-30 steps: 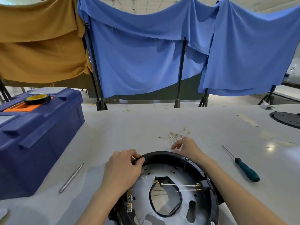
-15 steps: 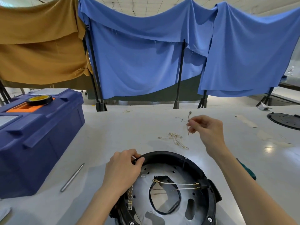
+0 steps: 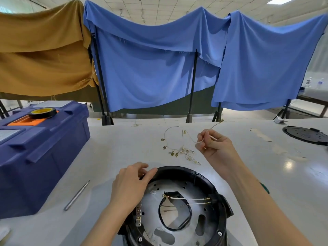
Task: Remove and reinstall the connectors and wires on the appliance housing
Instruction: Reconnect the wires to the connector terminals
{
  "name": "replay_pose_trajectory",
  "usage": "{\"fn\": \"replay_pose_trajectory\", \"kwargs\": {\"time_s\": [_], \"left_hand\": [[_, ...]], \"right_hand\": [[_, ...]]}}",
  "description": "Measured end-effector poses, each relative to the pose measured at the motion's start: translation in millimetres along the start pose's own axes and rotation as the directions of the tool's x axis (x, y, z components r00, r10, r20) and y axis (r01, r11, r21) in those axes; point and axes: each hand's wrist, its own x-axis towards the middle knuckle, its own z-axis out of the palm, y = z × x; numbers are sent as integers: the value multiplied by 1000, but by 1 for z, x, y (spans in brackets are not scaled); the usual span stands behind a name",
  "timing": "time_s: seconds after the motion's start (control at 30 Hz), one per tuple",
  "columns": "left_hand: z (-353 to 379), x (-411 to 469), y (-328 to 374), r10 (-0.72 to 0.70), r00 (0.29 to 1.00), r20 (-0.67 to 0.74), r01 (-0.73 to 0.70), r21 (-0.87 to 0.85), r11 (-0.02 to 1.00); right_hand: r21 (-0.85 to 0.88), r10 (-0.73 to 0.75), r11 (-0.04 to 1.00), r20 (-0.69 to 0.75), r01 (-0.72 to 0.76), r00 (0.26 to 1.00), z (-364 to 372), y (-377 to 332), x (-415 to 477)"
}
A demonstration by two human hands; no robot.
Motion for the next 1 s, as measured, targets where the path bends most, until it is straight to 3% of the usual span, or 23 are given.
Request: {"fn": "replay_pose_trajectory", "kwargs": {"time_s": [0.1, 0.23, 0.33, 0.47, 0.6, 0.7, 0.87, 0.93, 1.0], "left_hand": [[-2, 0, 7, 5, 999, 46, 6, -226, 974], [-6, -1, 21, 83, 993, 83, -30, -509, 860], [-9, -3, 28, 57, 998, 22, -33, -595, 803], [-14, -6, 27, 0, 998, 69, 47, -677, 735], [-18, -5, 23, -67, 994, 88, 109, -669, 735], [-21, -2, 16, -120, 993, 17, 107, -590, 800], [-21, -1, 15, -213, 977, -23, 176, -475, 862], [-19, -1, 18, -246, 967, -66, 211, -334, 919], [-16, -5, 23, -223, 949, -223, 199, -125, 972]], "right_hand": [[114, 71, 991, 37, -75, 997, 5, 7, -4], [166, 145, 974, 81, -157, 986, 10, 17, -10], [181, 183, 965, 61, -192, 981, 12, 23, -14], [130, 173, 976, 5, -173, 985, 8, 25, -17], [-57, 110, 992, -78, -115, 991, 3, 24, -18], [-126, 78, 987, -151, -98, 985, 3, 20, -21], [-209, 109, 970, -98, -127, 989, 12, 20, -30], [-232, 102, 966, -65, -114, 993, 18, 22, -33], [-254, 98, 961, -53, -108, 994, 24, 22, -35]]}}
